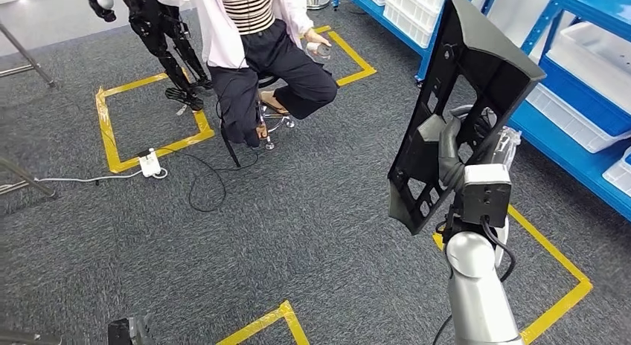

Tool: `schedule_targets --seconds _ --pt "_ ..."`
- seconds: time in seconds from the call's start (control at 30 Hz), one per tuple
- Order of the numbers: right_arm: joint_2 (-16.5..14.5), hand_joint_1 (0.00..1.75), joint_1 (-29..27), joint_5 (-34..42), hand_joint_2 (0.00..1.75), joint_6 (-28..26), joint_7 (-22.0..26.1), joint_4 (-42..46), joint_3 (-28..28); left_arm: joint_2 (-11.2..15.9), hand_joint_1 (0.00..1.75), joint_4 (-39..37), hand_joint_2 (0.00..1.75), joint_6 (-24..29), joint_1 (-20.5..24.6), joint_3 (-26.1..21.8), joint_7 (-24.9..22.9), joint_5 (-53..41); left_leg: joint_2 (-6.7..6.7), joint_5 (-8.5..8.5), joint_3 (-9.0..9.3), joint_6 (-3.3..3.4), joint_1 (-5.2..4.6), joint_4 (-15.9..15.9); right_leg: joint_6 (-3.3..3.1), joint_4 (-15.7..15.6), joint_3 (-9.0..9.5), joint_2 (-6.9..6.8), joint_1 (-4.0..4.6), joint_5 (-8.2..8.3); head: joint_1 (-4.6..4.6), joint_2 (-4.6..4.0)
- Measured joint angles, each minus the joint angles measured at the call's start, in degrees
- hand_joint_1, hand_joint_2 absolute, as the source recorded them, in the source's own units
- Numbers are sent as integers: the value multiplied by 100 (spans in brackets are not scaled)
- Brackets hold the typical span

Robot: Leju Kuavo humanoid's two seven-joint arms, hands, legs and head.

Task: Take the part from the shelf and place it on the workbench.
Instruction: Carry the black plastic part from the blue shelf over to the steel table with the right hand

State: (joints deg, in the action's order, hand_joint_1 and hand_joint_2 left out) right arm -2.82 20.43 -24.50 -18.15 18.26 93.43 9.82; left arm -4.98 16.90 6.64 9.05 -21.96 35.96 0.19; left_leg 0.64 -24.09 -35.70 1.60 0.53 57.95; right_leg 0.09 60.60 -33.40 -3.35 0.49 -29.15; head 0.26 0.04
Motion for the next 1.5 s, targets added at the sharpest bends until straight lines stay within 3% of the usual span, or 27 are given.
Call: schedule_targets --seconds 0.07,0.13,0.17,0.2,0.27,0.33,0.43,0.5,0.57,0.63,0.67,0.7,0.77,0.83,0.9,0.97,1.03,1.1,1.17,1.2,1.23,1.3,1.33,1.37,1.43,1.5 --pt "49 175 -73 -28 175 -27 2 27 -71 -21 0 -12 0 91 10 2 -207 -51 -96 25 18 36 19 -34 -10 618 -281 233 -44 -289 17 0" --pt "95 175 -179 -60 175 -51 3 36 -133 -36 0 -36 0 160 4 6 -326 -105 -211 31 8 40 23 -32 8 1310 -614 300 -83 -531 23 0" --pt "113 175 -230 -73 175 -61 3 42 -152 -40 0 -51 0 178 -3 8 -356 -124 -269 34 4 36 25 -29 47 1417 -668 305 -103 -538 23 0" --pt "126 175 -265 -79 175 -68 3 50 -164 -44 0 -67 0 189 -9 10 -373 -136 -327 38 3 29 30 -25 102 1295 -610 312 -127 -453 22 0" --pt "145 175 -291 -83 175 -74 4 74 -188 -48 0 -87 0 197 -10 11 -382 -142 -438 41 -1 -11 48 -5 231 516 -239 413 -205 -133 24 0" --pt "155 175 -302 -85 175 -79 8 98 -212 -46 0 -95 0 200 -6 12 -386 -143 -533 42 -27 -82 43 24 263 -82 54 524 -221 80 25 0" --pt "159 175 -322 -85 175 -89 12 116 -236 -44 0 -109 0 201 -22 11 -396 -145 -616 74 -76 -179 44 16 168 -157 84 469 -186 143 18 0" --pt "157 175 -324 -86 175 -90 13 131 -239 -45 0 -124 0 202 -28 13 -400 -147 -462 -37 -162 -216 56 174 76 -166 84 394 -200 171 8 0" --pt "157 175 -327 -87 175 -91 14 152 -242 -45 0 -132 0 203 -18 13 -400 -148 -208 -390 -440 -238 55 798 -6 -173 84 310 -172 181 -8 0" --pt "158 175 -335 -88 175 -91 14 158 -245 -45 0 -141 0 204 -15 13 -400 -148 -115 -718 -790 -245 58 1569 -46 -172 77 210 -119 177 -16 0" --pt "158 175 -340 -88 175 -91 14 158 -245 -46 0 -146 0 204 -16 13 -400 -148 -106 -753 -865 -234 57 1742 -57 -172 74 158 -95 175 -17 0" --pt "158 175 -345 -88 175 -91 14 159 -245 -46 0 -151 0 204 -16 13 -400 -148 -95 -683 -824 -213 52 1681 -66 -172 73 107 -74 173 -17 0" --pt "158 175 -349 -96 175 -92 14 165 -245 -43 0 -154 0 206 -13 13 -410 -155 12 -360 -421 -131 16 971 -71 -172 79 13 -43 167 -17 0" --pt "157 175 -348 -139 175 -96 10 181 -245 -34 0 -154 0 216 -3 15 -494 -193 208 -162 -48 -44 -61 298 -65 -167 77 -70 -6 158 -13 0" --pt "148 175 -352 -217 175 -102 -12 200 -246 -25 0 -160 0 231 -3 18 -708 -237 248 -141 18 1 -125 122 -50 -170 70 -156 8 153 -12 0" --pt "135 175 -359 -300 175 -105 -51 231 -248 -19 0 -181 0 220 -29 18 -991 -275 138 -90 30 43 -124 54 -23 -172 69 -218 2 137 -16 0" --pt "132 175 -371 -377 175 -108 -81 269 -267 -27 0 -206 0 166 -59 27 -1244 -364 40 -17 85 101 -82 -50 -2 42 -19 -49 -10 7 -11 0" --pt "145 175 -414 -433 175 -111 -93 286 -310 -48 0 -235 0 102 -77 54 -1458 -490 -79 19 106 131 -51 -96 -3 695 -312 209 -52 -278 -2 0" --pt "158 175 -498 -474 175 -113 -101 290 -356 -85 0 -274 0 83 -107 118 -1634 -658 -218 23 102 132 -43 -94 32 1313 -612 291 -92 -475 2 0" --pt "160 175 -541 -496 175 -113 -103 292 -370 -108 0 -291 0 91 -127 165 -1702 -760 -286 25 102 126 -40 -91 77 1348 -639 298 -111 -449 2 0" --pt "160 175 -573 -527 175 -113 -104 298 -378 -133 0 -308 0 99 -144 231 -1774 -882 -352 27 102 117 -35 -85 136 1162 -560 306 -133 -339 1 0" --pt "159 175 -616 -588 175 -112 -103 325 -382 -179 0 -333 0 97 -159 368 -1885 -1061 -477 22 95 71 -20 -57 247 391 -208 404 -189 -22 2 0" --pt "158 175 -640 -619 175 -111 -101 339 -383 -198 0 -342 0 93 -161 430 -1927 -1118 -529 14 81 35 -21 -36 260 66 -57 456 -199 95 3 0" --pt "155 175 -673 -639 175 -110 -97 349 -383 -210 0 -347 0 89 -170 472 -1945 -1127 -569 11 63 -4 -21 -22 248 -133 38 498 -197 159 3 0" --pt "139 175 -755 -655 175 -102 -81 353 -387 -224 0 -359 0 38 -224 503 -1927 -1050 -628 22 30 -73 -17 -23 169 -206 76 478 -164 192 2 0" --pt "114 175 -825 -621 175 -71 -43 351 -399 -224 0 -376 0 -80 -309 479 -1855 -894 -540 -21 -8 -120 4 27 90 -215 78 426 -178 220 0 0"
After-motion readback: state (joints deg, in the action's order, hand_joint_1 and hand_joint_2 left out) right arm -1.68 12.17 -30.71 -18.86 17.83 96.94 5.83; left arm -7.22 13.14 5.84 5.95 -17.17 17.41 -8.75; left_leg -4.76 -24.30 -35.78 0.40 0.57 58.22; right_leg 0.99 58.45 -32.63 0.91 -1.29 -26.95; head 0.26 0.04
